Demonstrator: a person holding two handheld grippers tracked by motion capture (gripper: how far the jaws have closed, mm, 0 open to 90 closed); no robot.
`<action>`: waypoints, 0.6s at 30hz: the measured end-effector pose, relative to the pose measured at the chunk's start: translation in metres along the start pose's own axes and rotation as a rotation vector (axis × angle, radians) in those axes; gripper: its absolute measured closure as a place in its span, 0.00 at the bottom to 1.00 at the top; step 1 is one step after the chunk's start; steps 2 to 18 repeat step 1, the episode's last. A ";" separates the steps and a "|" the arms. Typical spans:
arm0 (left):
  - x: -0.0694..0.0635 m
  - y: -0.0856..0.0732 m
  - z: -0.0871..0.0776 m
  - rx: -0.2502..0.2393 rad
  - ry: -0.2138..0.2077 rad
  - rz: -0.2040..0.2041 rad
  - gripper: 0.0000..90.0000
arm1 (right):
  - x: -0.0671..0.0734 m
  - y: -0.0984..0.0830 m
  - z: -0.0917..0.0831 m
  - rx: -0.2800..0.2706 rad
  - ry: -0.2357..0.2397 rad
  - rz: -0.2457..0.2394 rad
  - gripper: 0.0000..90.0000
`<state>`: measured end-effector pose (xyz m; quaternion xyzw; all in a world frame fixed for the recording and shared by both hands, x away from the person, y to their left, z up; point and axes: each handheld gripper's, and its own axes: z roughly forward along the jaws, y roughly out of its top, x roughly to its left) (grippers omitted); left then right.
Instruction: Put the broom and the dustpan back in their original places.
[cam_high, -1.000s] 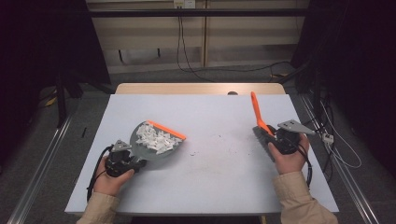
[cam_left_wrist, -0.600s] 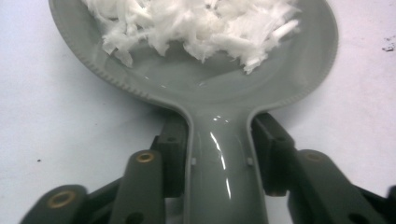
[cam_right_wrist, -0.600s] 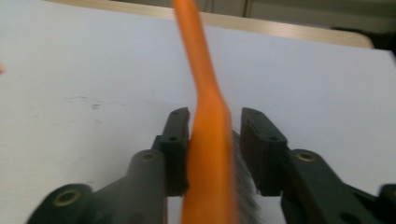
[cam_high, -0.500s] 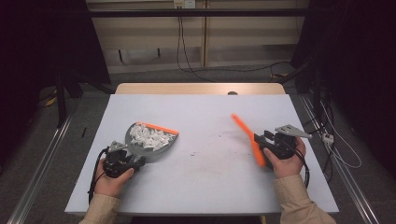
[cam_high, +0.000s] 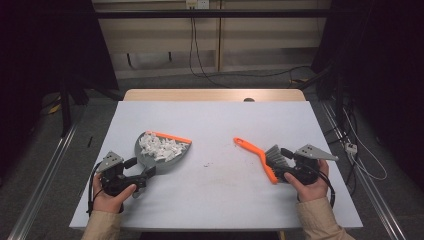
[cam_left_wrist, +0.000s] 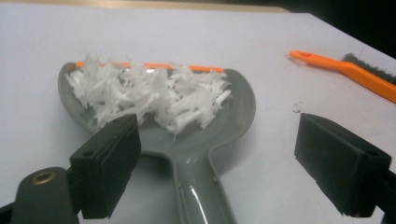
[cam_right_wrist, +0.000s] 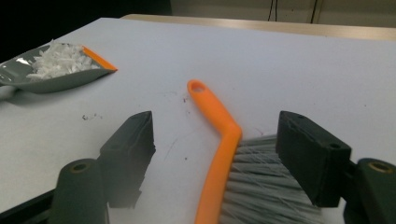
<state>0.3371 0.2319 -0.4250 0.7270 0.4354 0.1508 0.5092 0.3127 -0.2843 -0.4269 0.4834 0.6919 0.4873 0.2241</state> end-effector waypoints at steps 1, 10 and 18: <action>0.000 0.001 0.000 -0.008 -0.007 0.001 0.14 | 0.000 -0.001 -0.001 0.001 -0.008 0.000 0.30; 0.000 0.001 0.000 -0.008 -0.007 0.001 0.14 | 0.000 -0.001 -0.001 0.001 -0.008 0.000 0.30; 0.000 0.001 0.000 -0.008 -0.007 0.001 0.14 | 0.000 -0.001 -0.001 0.001 -0.008 0.000 0.30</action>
